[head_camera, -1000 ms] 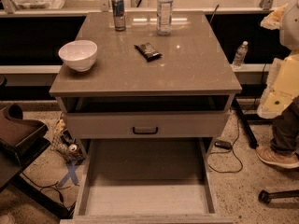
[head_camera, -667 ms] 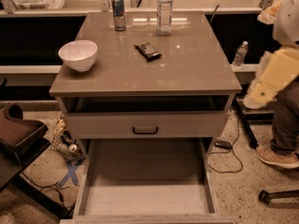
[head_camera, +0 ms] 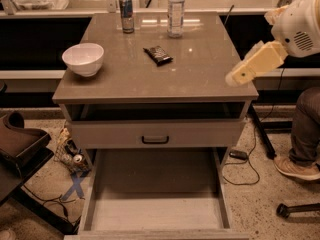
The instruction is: Place rxbar chocolate into middle drawer
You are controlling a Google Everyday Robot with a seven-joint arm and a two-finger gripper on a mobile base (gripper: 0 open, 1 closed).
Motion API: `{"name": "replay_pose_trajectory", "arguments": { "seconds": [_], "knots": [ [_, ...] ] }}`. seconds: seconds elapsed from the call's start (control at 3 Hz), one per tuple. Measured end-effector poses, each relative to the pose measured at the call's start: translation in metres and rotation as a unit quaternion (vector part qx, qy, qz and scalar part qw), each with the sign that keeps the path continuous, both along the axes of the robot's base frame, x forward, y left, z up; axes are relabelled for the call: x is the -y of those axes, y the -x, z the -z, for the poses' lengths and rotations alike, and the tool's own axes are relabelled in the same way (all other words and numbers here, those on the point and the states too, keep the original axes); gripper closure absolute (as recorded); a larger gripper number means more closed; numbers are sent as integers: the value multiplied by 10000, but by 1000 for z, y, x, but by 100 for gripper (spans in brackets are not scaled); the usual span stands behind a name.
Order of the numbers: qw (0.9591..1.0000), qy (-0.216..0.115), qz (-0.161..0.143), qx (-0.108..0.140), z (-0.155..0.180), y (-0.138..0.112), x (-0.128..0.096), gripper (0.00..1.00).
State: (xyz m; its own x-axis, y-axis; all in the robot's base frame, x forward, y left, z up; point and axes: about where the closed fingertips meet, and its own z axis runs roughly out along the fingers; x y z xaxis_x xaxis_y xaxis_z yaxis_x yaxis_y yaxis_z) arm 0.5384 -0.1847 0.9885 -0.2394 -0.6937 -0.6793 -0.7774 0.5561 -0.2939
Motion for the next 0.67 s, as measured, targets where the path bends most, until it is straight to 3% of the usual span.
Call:
{"name": "replay_pose_trajectory", "arguments": {
  "seconds": [0.33, 0.67],
  "knots": [
    [9949, -864, -52, 516, 1, -37, -26, 0],
    [9851, -1217, 71, 1213, -22, -71, -42, 0]
  ]
}}
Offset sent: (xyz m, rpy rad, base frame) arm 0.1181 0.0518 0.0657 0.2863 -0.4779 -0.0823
